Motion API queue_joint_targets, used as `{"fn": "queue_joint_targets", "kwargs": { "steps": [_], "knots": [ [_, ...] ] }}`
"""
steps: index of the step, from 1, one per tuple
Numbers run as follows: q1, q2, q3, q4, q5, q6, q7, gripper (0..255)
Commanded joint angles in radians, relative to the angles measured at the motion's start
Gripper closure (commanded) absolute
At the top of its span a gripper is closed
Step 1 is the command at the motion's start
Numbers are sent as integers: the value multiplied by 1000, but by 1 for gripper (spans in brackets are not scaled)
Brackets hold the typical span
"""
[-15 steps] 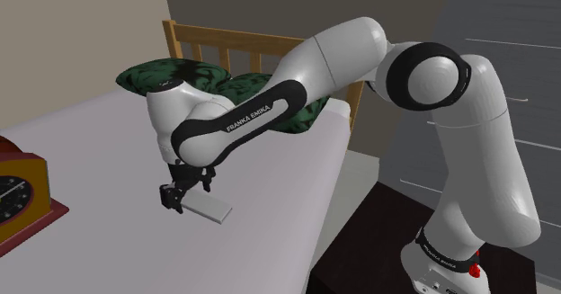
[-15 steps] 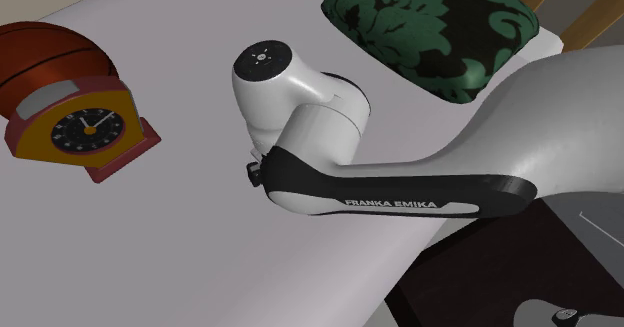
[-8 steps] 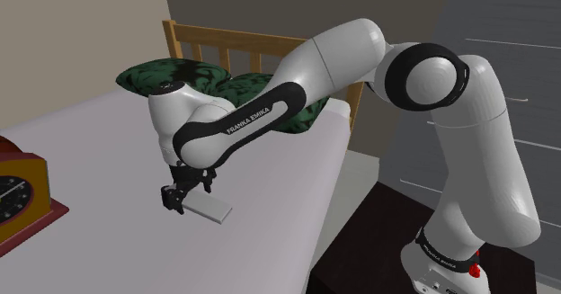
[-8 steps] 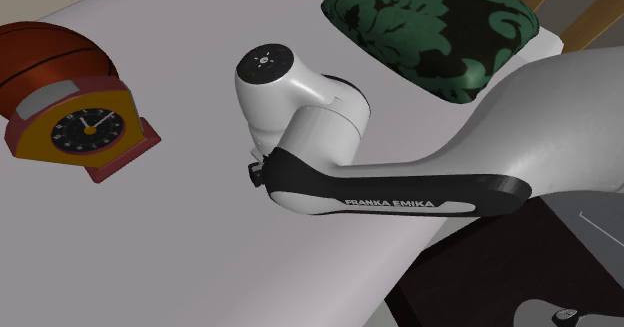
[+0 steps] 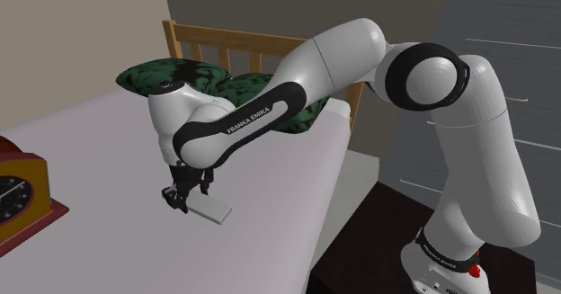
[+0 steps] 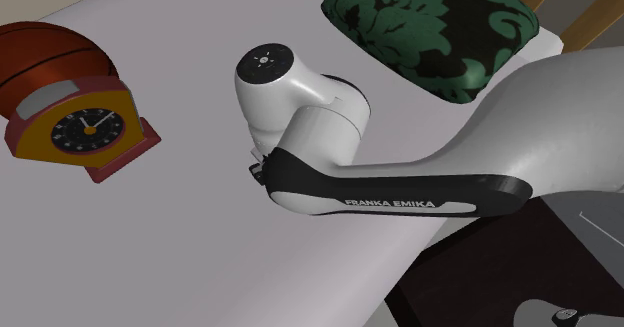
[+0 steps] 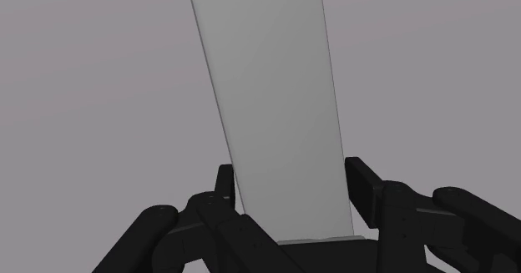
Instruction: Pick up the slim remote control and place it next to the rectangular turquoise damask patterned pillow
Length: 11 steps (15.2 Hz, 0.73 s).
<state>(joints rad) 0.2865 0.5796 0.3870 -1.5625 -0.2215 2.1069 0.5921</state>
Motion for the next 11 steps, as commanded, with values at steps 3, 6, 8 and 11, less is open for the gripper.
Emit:
{"fn": "queue_joint_targets", "kwargs": {
  "steps": [3, 6, 8, 11],
  "knots": [
    [0, 1, -1, 0, 0, -1, 0, 255],
    [-2, -16, 4, 15, 8, -32, -4, 255],
    [-3, -27, 7, 26, 12, -53, -7, 255],
    [-5, -41, 11, 44, 19, -85, -11, 255]
  ]
}}
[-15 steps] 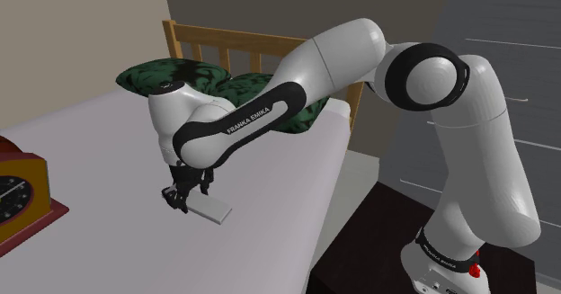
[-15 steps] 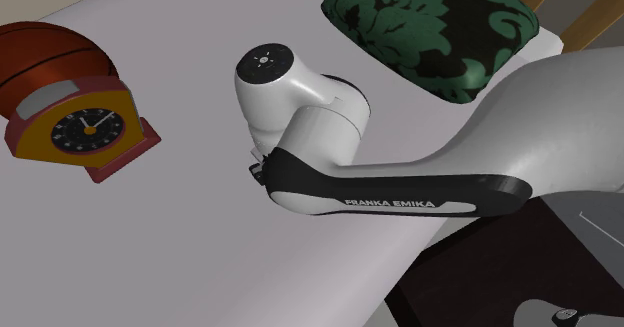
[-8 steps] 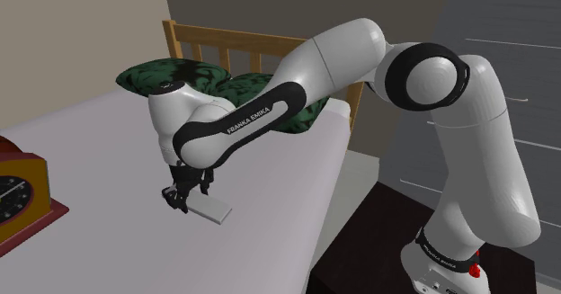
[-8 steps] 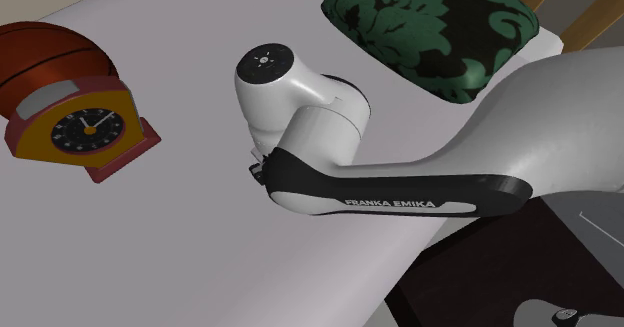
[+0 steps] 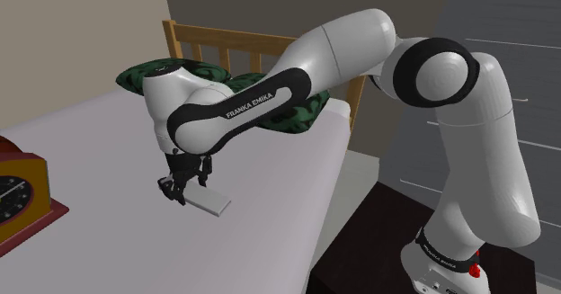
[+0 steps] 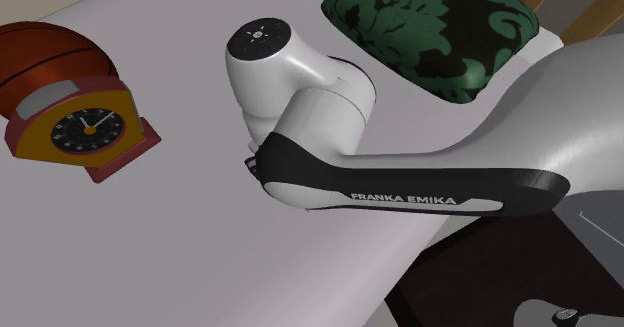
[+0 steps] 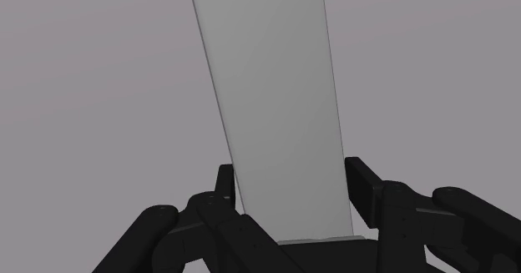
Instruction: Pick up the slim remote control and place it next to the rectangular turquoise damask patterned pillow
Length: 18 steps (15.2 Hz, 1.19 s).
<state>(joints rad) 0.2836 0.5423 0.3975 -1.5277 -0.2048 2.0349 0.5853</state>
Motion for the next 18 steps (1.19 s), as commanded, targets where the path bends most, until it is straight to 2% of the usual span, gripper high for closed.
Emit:
{"fn": "queue_joint_targets", "kwargs": {
  "steps": [1, 18],
  "knots": [
    [-2, -8, 2, 16, 5, -24, -5, 255],
    [5, -54, 16, 179, 28, -228, -21, 255]
  ]
}}
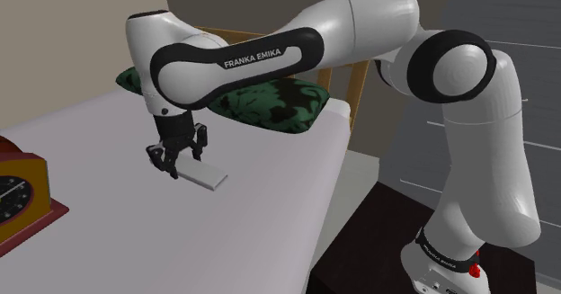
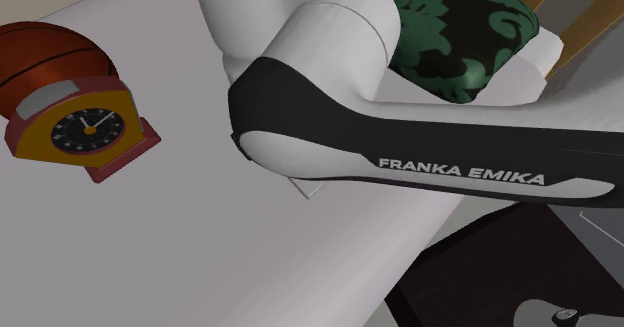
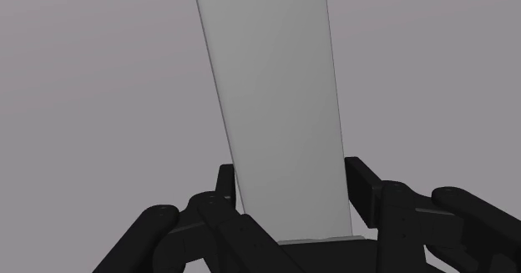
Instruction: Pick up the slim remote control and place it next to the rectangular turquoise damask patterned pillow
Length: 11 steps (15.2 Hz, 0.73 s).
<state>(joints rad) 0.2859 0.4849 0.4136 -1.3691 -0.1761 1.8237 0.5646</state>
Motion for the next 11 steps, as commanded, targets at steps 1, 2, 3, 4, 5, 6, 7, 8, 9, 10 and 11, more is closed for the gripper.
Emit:
{"fn": "queue_joint_targets", "kwargs": {
  "steps": [1, 2, 3, 4, 5, 6, 7, 8, 9, 10, 11],
  "knots": [
    [4, 3, 1, 33, 0, -30, -1, 255],
    [5, 2, 1, 46, 0, -43, -2, 255],
    [7, 2, 1, 60, 1, -57, -2, 255],
    [9, 3, 2, 74, 1, -70, -3, 255],
    [10, 3, 2, 89, 1, -84, -3, 255],
    [12, 4, 2, 104, 1, -98, -4, 255],
    [14, 6, 2, 119, 1, -112, -4, 255],
    [16, 7, 3, 136, 0, -127, -5, 255],
    [19, 9, 3, 152, 0, -141, -5, 255],
    [21, 12, 3, 170, -1, -156, -5, 255],
    [24, 15, 3, 188, -2, -171, -6, 255]
  ]
}}
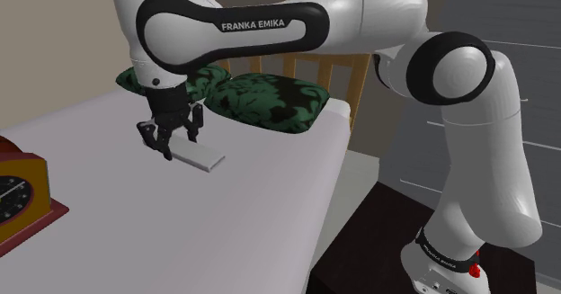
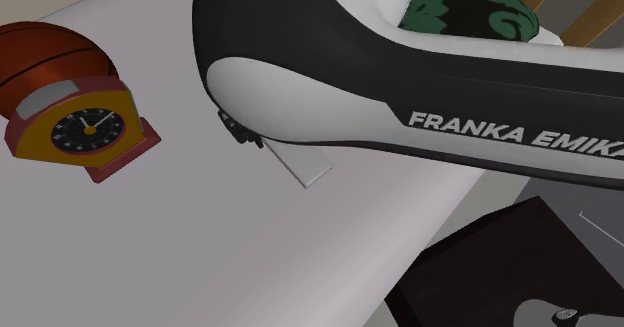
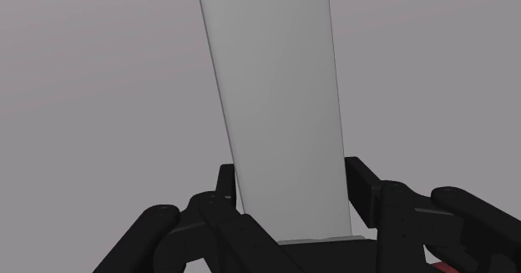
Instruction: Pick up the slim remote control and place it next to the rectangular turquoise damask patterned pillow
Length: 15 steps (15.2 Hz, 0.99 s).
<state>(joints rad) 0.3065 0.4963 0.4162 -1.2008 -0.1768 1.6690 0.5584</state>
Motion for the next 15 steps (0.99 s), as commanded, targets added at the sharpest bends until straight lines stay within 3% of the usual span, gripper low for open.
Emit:
{"fn": "queue_joint_targets", "kwargs": {
  "steps": [1, 4, 9, 15],
  "knots": [
    [7, 6, 0, 39, -2, -32, 0, 255],
    [14, 15, 0, 84, -5, -68, -1, 255],
    [-113, -146, -7, -152, 58, 14, -101, 255],
    [-231, -288, -42, -339, 120, 70, -241, 255]
  ]
}}
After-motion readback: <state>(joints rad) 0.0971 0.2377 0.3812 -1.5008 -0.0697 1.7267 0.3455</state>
